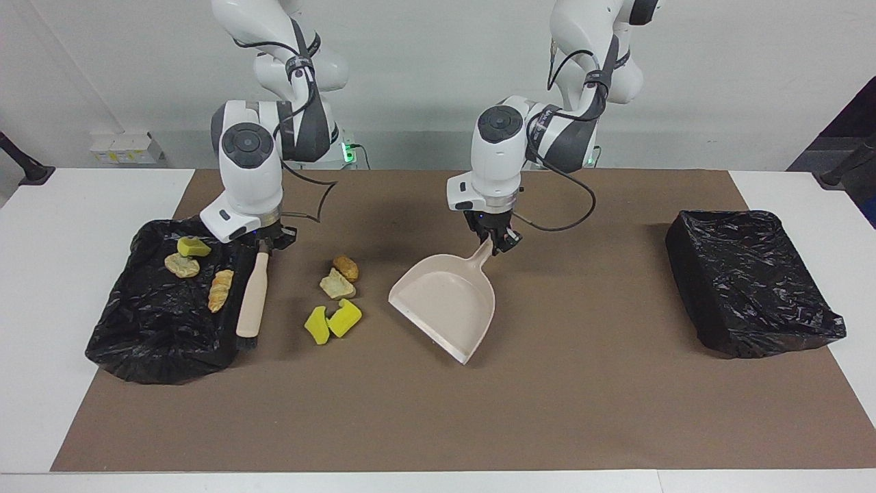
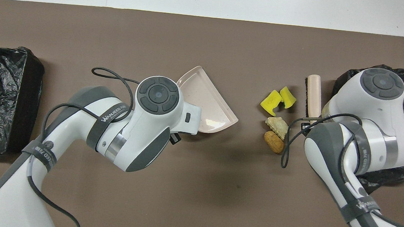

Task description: Sweep and dump trash in bin

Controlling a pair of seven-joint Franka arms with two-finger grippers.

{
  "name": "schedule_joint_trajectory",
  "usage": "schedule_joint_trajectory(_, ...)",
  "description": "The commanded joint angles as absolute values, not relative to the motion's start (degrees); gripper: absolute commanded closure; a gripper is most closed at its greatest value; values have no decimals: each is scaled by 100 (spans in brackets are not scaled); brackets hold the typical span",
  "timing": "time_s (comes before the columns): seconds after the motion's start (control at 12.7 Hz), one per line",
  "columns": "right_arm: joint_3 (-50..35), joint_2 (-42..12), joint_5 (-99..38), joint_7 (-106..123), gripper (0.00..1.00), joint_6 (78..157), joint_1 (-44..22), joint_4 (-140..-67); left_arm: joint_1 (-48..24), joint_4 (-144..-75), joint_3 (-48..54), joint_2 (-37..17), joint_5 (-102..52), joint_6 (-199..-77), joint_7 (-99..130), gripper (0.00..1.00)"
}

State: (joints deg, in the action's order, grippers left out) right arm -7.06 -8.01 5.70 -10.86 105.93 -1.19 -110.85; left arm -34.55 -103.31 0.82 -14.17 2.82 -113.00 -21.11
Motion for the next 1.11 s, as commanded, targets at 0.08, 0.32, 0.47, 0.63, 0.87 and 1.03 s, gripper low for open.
schedule_joint_trajectory(0.08, -721, -774, -114, -1081, 100, 10346, -395, -10734, -3419, -11029, 123, -1011, 352, -11960, -3592, 100)
schedule_joint_trajectory(0.32, -677, -721, 270, -976, 100, 9801, -142, -10082, -3288, -11469, 123, -809, 352, -12215, -4337, 100)
schedule_joint_trajectory(0.47, -712, -642, 1113, -897, 100, 9651, -141, -10133, -3278, -11470, 114, -826, 360, -12357, -4710, 100)
schedule_joint_trajectory(0.63, -703, -703, 1300, -896, 100, 9746, -114, -10352, -3348, -11496, 123, -923, 369, -12506, -4764, 100)
schedule_joint_trajectory(0.87, -712, -808, 1521, -949, 100, 10255, -132, -10783, -3279, -11854, 114, -809, 369, -12612, -4764, 100)
schedule_joint_trajectory(1.03, -721, -922, 1424, -967, 100, 10406, -210, -10916, -3270, -12084, 114, -703, 369, -12805, -4764, 100)
